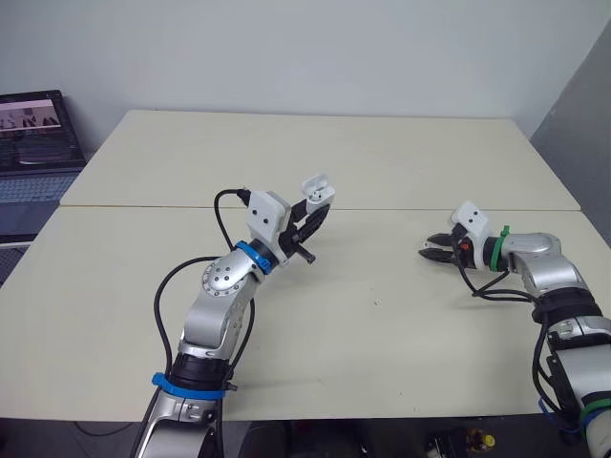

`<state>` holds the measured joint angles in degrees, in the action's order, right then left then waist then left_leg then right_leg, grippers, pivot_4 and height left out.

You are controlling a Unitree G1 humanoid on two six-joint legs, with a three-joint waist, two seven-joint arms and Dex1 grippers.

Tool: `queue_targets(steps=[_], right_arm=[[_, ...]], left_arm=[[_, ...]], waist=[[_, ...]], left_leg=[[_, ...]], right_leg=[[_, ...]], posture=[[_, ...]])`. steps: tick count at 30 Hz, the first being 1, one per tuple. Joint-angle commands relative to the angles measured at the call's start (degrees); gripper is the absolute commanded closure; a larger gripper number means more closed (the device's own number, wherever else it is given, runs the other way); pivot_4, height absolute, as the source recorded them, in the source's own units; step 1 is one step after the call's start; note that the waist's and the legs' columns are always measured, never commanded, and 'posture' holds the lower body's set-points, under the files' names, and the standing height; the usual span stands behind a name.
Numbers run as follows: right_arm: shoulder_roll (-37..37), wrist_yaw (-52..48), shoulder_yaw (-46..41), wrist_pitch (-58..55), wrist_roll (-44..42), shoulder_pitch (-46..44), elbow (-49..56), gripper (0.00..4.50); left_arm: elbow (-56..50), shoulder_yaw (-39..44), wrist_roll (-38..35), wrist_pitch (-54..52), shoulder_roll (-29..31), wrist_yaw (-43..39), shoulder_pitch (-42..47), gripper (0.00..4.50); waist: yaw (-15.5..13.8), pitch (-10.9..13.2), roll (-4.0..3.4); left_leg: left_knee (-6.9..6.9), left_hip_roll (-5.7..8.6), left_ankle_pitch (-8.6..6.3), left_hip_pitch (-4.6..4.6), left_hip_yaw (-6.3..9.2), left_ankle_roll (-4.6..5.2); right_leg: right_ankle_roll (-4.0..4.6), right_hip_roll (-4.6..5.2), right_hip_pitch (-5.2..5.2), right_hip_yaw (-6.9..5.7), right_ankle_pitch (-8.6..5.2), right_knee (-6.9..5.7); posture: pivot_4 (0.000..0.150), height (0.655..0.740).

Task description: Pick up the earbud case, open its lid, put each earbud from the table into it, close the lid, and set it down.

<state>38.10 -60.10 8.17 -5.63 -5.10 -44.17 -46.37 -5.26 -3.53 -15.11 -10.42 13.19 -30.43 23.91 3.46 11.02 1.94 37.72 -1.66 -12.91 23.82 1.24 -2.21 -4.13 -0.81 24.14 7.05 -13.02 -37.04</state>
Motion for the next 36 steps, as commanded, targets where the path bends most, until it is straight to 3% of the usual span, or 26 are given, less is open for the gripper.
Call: queue_targets(steps=[1,7,10,13,20,23,28,32,36], right_arm=[[0.9,-0.4,-0.7,2.1,1.9,-2.1,-1.7,2.44],[0.4,-0.3,-0.5,3.6,3.7,-2.5,-4.3,2.44],[0.3,-0.4,-0.9,3.6,3.9,-2.4,-4.8,3.00],[0.3,-0.5,-1.3,3.8,4.1,-2.5,-5.2,4.01],[2.6,-2.0,-2.7,2.2,3.0,0.6,0.2,4.08],[9.1,-4.9,-3.3,-1.5,3.2,8.4,12.1,4.08],[23.5,-9.6,-8.3,-10.1,1.7,29.0,33.4,4.08],[29.8,-10.0,-12.6,-12.3,1.3,41.0,39.2,4.08],[31.9,-9.1,-13.0,-12.5,2.9,45.2,38.4,4.08]], left_arm=[[-3.1,0.4,-0.3,0.4,0.0,0.4,0.4,3.75],[-2.7,0.3,-0.2,0.3,-0.2,0.3,0.6,3.75],[-2.5,0.3,-0.3,0.3,-0.1,0.1,0.8,3.75],[-2.4,0.3,-0.3,0.3,-0.2,0.1,0.9,3.75],[-2.9,-0.4,0.0,0.3,-1.3,0.7,0.3,3.75],[-3.4,-0.2,-0.1,0.2,-1.1,1.0,-0.4,3.75],[-5.3,-0.2,-0.3,-0.2,-0.9,1.7,-3.0,3.75],[-5.8,-0.5,-0.2,-0.4,-1.4,2.1,-3.9,3.75],[-5.3,-0.8,-0.1,-0.3,-1.6,2.4,-3.7,3.75]], waist=[[0.0,0.0,0.00],[0.0,0.0,0.00],[0.0,0.0,0.00],[0.0,0.0,0.00],[-0.1,0.0,0.00],[-0.7,0.0,-0.04],[-1.9,0.0,-0.15],[-1.6,0.0,-0.16],[-1.4,0.0,-0.13]], left_leg=[[0.00,0.00,0.00,0.00,-0.01,0.00],[0.00,0.00,0.00,0.00,0.00,0.00],[0.01,0.00,0.00,0.00,0.00,0.00],[0.08,0.01,0.00,-0.01,0.00,0.00],[0.12,0.01,0.00,-0.01,0.00,0.00],[0.08,0.03,0.00,0.04,0.06,0.00],[0.04,0.18,-0.04,0.09,0.10,0.02],[0.14,0.17,-0.05,-0.01,0.02,0.03],[0.25,0.16,-0.03,-0.32,-0.10,0.04]], right_leg=[[0.00,0.00,0.00,0.01,0.00,0.00],[0.01,0.00,-0.01,0.01,0.01,0.00],[0.01,0.01,-0.03,0.01,0.01,0.00],[-0.01,0.01,-0.05,0.01,0.02,-0.01],[-0.03,0.01,-0.07,0.02,0.05,-0.01],[-0.02,0.02,-0.05,-0.02,0.04,0.01],[-0.10,0.19,-0.09,-0.10,-0.13,0.07],[-0.04,0.19,-0.12,-0.04,-0.17,0.04],[0.19,0.16,-0.32,0.08,-0.21,-0.01]], posture=[[0.150,0.7400],[0.150,0.7400],[0.150,0.7400],[0.150,0.7400],[0.150,0.7400],[0.150,0.7400],[0.150,0.7400],[0.150,0.7400],[0.150,0.7400]])
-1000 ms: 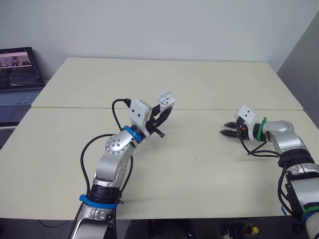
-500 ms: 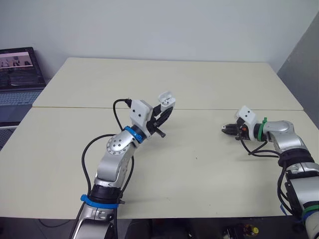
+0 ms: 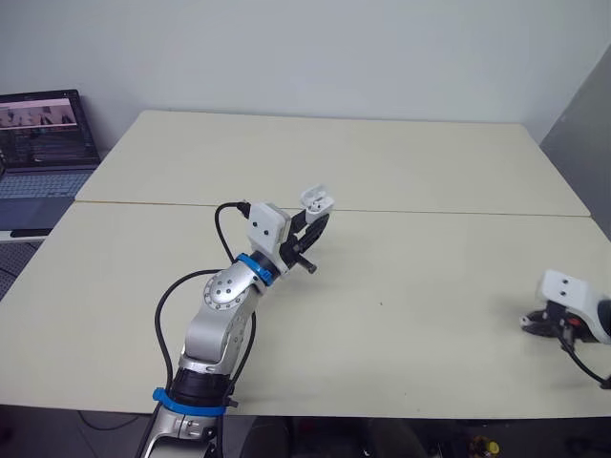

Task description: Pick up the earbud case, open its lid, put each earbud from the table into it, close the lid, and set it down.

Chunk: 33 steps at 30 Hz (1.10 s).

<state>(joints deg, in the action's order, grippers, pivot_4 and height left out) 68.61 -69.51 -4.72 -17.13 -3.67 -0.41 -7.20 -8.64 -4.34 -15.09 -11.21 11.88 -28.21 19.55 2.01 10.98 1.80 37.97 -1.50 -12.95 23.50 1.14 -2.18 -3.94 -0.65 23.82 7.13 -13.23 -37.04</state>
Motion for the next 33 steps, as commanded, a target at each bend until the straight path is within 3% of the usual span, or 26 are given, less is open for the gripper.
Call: queue_targets(steps=[1,4,5,7,22,33], right_arm=[[1.4,0.7,0.0,-1.2,1.6,1.5,-1.1,4.08],[1.3,0.6,0.3,-2.5,1.1,1.8,-1.1,4.08],[1.2,0.5,0.4,-3.1,0.9,1.9,-1.0,3.34],[1.0,0.5,0.8,-3.4,0.9,1.9,-0.9,2.75],[1.2,-0.7,3.9,10.7,4.4,0.5,-0.9,2.75],[0.4,-1.4,6.3,14.8,7.2,-3.1,-4.4,2.75]], left_arm=[[-1.9,0.0,-0.1,0.4,-0.3,0.1,0.7,3.75],[-1.9,0.1,-0.2,0.3,-0.2,0.0,0.7,3.75],[-2.0,0.1,-0.2,0.2,-0.1,0.0,0.7,3.75],[-2.1,0.1,-0.2,0.0,0.1,0.0,0.5,3.75],[-3.3,0.1,-0.1,-0.8,0.0,0.7,-0.1,3.75],[-3.5,-0.1,0.0,-0.7,-0.2,1.5,-0.2,3.75]], waist=[[0.1,0.0,0.05],[0.5,0.1,0.10],[0.5,0.1,0.13],[0.5,0.1,0.15],[1.1,0.1,0.33],[1.3,0.0,0.37]], left_leg=[[0.00,0.00,0.00,-0.20,-0.03,0.00],[-0.02,0.00,-0.01,-0.55,-0.12,-0.01],[-0.02,0.01,-0.01,-0.54,-0.12,-0.01],[-0.04,0.01,-0.01,-0.53,-0.12,-0.02],[-0.09,-0.05,-0.03,-0.57,-0.09,-0.03],[-0.10,-0.08,-0.03,-0.58,-0.09,-0.03]], right_leg=[[0.01,0.00,-0.19,0.03,-0.01,0.02],[0.02,0.02,-0.54,0.10,-0.04,0.13],[0.02,0.03,-0.54,0.11,-0.04,0.15],[0.02,0.04,-0.55,0.11,-0.04,0.16],[0.05,-0.02,-0.56,0.09,-0.08,0.13],[0.05,-0.05,-0.55,0.09,-0.08,0.11]], posture=[[0.150,0.7400],[0.150,0.7400],[0.150,0.7400],[0.150,0.7400],[0.150,0.7400],[0.150,0.7400]])
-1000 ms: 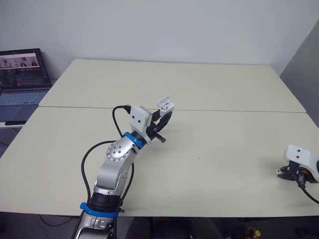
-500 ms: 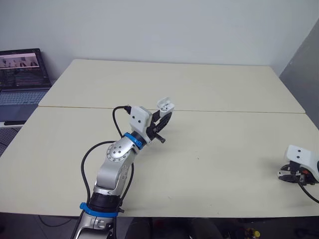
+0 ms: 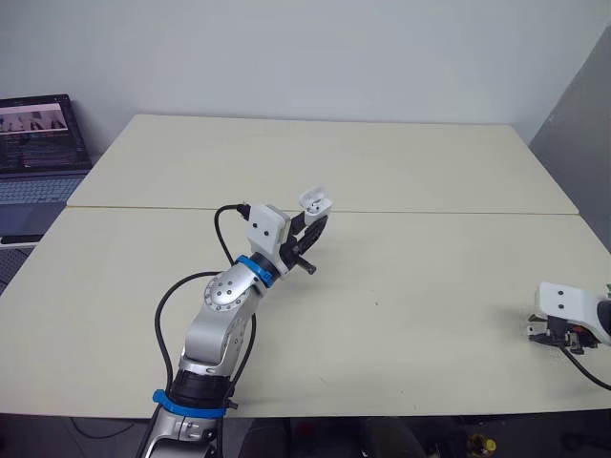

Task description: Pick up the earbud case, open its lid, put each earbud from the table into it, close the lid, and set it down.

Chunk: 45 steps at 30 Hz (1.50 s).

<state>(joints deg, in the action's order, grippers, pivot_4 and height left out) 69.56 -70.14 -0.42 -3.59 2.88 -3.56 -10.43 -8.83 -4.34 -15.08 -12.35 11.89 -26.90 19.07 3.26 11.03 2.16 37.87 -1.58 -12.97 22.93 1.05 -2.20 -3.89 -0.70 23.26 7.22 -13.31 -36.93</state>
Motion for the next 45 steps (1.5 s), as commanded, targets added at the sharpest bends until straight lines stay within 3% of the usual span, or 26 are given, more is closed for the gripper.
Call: queue_targets(steps=[1,5,9,12,16,20,26,29,45], right_arm=[[-0.7,-0.7,2.2,2.1,1.0,-0.3,-1.5,2.92],[-1.3,-0.9,2.6,3.3,1.1,-1.2,-2.3,4.03],[-2.6,-1.5,1.8,3.1,-1.3,-2.4,-1.1,4.10],[-6.4,-2.6,0.3,-1.2,-7.8,-4.9,6.1,4.10],[-18.7,6.4,-3.9,-25.2,-23.4,-14.6,19.7,4.10],[-33.8,23.1,-8.0,-40.3,-33.9,-25.8,26.7,4.10],[-55.3,42.6,-9.9,-44.5,-39.9,-32.7,28.4,4.10],[-61.8,47.7,-10.5,-44.9,-42.3,-33.8,27.9,4.10],[-62.7,49.8,-6.7,-41.8,-41.8,-32.4,26.1,4.10]], left_arm=[[-3.3,-0.1,0.0,0.4,-0.2,0.2,0.3,3.75],[-3.3,-0.1,0.2,0.8,0.0,0.1,0.4,3.75],[-2.8,0.1,0.2,1.1,0.2,-0.2,0.7,3.75],[-2.3,-0.3,0.1,1.6,0.0,-0.6,0.3,3.75],[-1.2,-0.3,-0.6,1.8,-0.5,-1.2,0.4,3.75],[-0.5,0.0,-1.8,1.3,-1.3,-2.3,1.7,3.75],[0.3,0.5,-4.8,-0.8,-2.1,-4.1,4.0,3.75],[0.3,0.3,-5.4,-1.5,-2.0,-5.2,5.2,3.75],[-0.6,0.3,-6.8,-3.4,-2.4,-6.1,7.0,3.75]], waist=[[0.0,0.0,0.02],[0.1,-0.1,0.22],[0.2,-0.1,0.32],[0.6,-0.1,0.35],[1.8,0.0,0.06],[1.5,0.1,-0.10],[0.6,0.1,-0.11],[0.4,0.1,-0.14],[0.2,0.1,-0.15]], left_leg=[[0.01,0.00,0.00,0.00,-0.01,0.00],[0.00,0.00,0.00,-0.01,-0.01,0.00],[0.01,-0.02,0.00,-0.04,-0.07,0.00],[0.00,-0.05,0.00,-0.07,-0.07,0.00],[-0.05,-0.10,0.00,-0.04,0.00,0.00],[-0.06,-0.07,0.00,0.08,0.19,0.00],[-0.16,-0.07,-0.03,0.44,0.37,-0.04],[-0.12,-0.07,-0.02,1.03,0.35,-0.03],[-0.11,-0.10,-0.02,1.01,0.36,-0.03]], right_leg=[[0.00,0.00,0.00,0.00,0.00,0.00],[0.00,0.00,0.00,0.00,0.00,0.00],[0.00,0.01,-0.01,0.05,0.00,-0.01],[0.00,-0.01,0.00,0.04,0.00,-0.04],[0.00,-0.10,0.05,0.06,0.01,-0.17],[0.00,-0.12,0.09,-0.06,0.02,-0.15],[-0.19,-0.09,0.30,-0.29,0.10,-0.04],[-0.25,-0.08,0.92,-0.28,0.16,-0.17],[-0.24,-0.11,0.92,-0.30,0.16,-0.16]], posture=[[0.150,0.7400],[0.150,0.7400],[0.150,0.7400],[0.150,0.7400],[0.150,0.7400],[0.150,0.7400],[0.150,0.7400],[0.150,0.7400],[0.150,0.7400]])
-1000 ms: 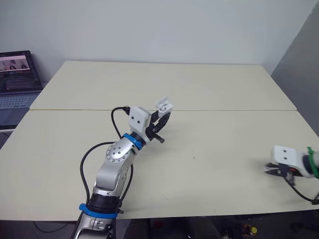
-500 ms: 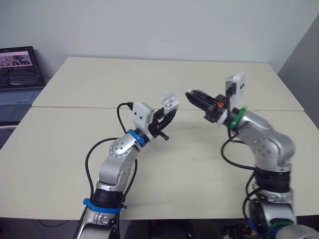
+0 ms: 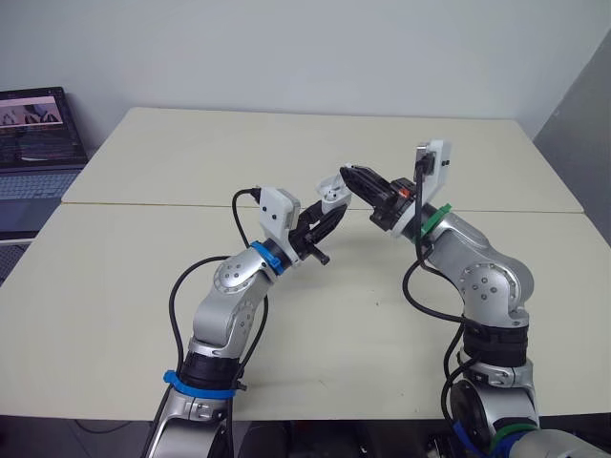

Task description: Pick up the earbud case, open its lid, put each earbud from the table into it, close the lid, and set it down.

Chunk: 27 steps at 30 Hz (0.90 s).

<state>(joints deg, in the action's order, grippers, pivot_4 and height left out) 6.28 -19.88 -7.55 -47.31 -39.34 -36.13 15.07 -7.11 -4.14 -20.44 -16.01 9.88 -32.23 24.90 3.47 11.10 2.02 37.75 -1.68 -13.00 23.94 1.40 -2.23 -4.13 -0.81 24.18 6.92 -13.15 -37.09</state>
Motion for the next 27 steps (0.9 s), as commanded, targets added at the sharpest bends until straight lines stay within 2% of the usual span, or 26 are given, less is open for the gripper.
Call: queue_targets(steps=[1,16,27], right_arm=[[0.7,-0.5,0.8,2.3,0.7,0.3,0.6,4.10],[3.2,-2.2,5.3,9.4,5.9,3.8,1.1,4.10],[6.5,-4.5,6.5,8.6,5.1,7.5,4.2,4.10]], left_arm=[[-2.4,0.0,-1.4,0.3,-0.4,-0.9,1.2,3.75],[-4.6,0.8,-4.1,-1.8,-1.4,-0.7,1.8,3.75],[-4.9,1.6,-5.2,-2.8,-1.2,-0.6,2.3,3.75]], waist=[[0.0,0.0,0.00],[0.0,0.0,0.00],[0.0,0.0,0.00]], left_leg=[[0.00,0.00,0.00,0.00,0.00,0.00],[0.00,0.00,0.00,0.00,-0.01,0.00],[0.00,0.00,0.00,-0.01,-0.01,0.00]], right_leg=[[0.00,0.00,0.00,0.00,0.00,0.00],[0.00,0.00,0.00,0.00,0.00,0.01],[0.00,0.00,0.00,0.01,0.00,0.01]], posture=[[0.150,0.7400],[0.150,0.7400],[0.150,0.7400]])
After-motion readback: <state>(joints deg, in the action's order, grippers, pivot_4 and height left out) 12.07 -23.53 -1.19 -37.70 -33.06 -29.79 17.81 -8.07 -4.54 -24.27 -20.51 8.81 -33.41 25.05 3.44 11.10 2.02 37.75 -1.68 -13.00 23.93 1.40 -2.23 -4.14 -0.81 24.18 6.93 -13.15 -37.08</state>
